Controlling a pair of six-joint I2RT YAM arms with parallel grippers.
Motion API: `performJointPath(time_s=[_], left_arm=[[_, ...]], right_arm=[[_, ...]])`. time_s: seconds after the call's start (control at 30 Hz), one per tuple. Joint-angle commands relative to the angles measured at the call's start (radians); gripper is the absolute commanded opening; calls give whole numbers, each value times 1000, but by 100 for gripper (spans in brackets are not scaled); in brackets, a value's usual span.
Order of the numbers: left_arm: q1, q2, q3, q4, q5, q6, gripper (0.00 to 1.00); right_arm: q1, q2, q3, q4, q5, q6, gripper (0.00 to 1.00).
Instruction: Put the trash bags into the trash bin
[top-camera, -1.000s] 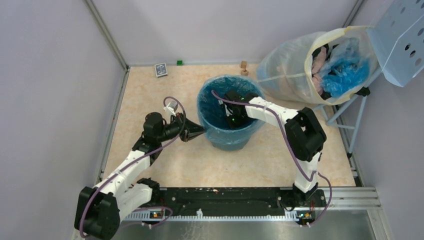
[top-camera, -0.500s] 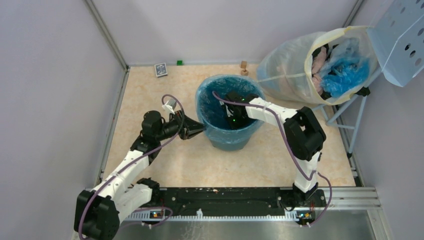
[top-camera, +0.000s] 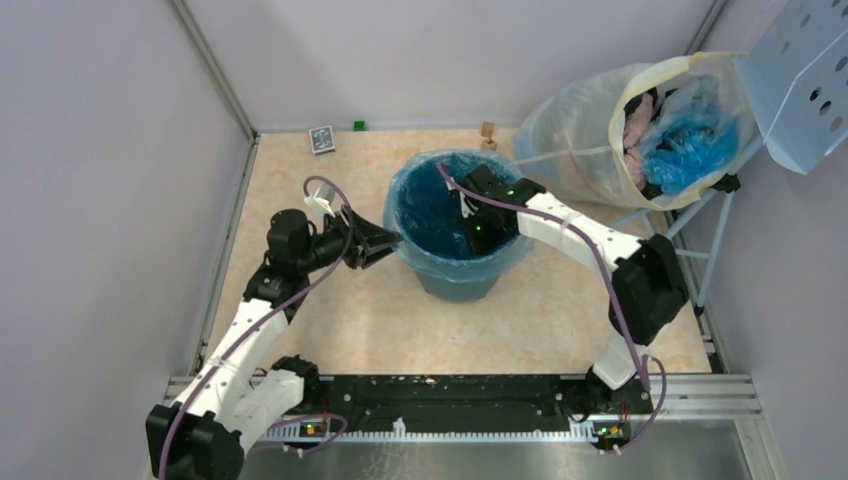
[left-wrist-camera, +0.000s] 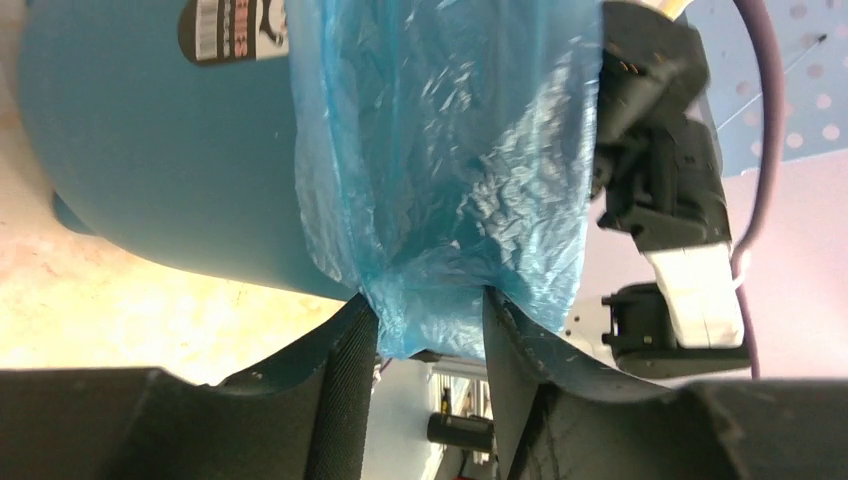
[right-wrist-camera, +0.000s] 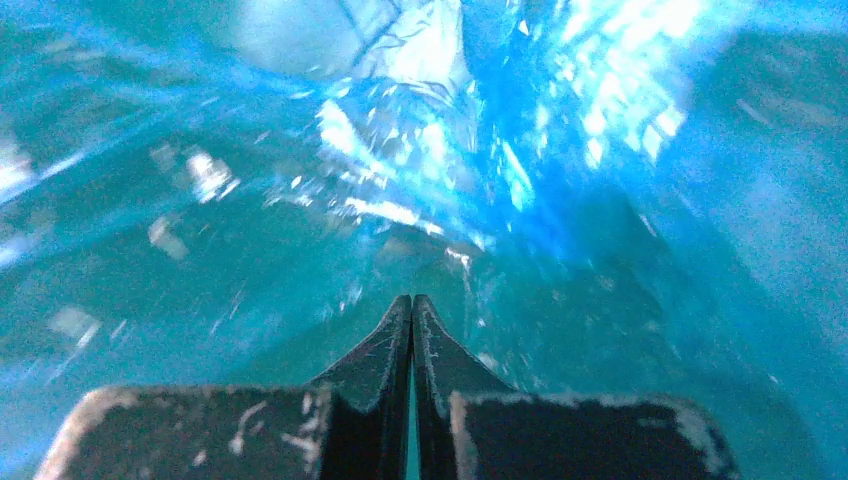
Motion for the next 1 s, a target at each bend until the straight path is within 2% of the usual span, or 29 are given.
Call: performJointPath(time_s=[0.0,0.17,0.3,0.47,0.6,0.8,0.97], left_arm=[[50,-7,136,-205,-5,174,51],[112,19,252,-450,-62,317,62],[117,24,254,-458,-79,325,69],[117,34,194,-405,-35,287,70],[117,25,213,-377,-54,294,70],[121,63,345,-461,-68,384,70],[122,74,480,-542,-138,444,71]], right_arm=[[-8,-126,11,-12,-18,9,0],[-7,-158,31,-32,-37,13,0],[-7,-147,56,-43,-35,1,0],[-8,-100,58,-48,-13,-7,0],[-8,-26,54,-30,-14,-14,0],[-8,78,92,-6,-27,-22,0],[-8,62,88,-9,-27,-32,0]])
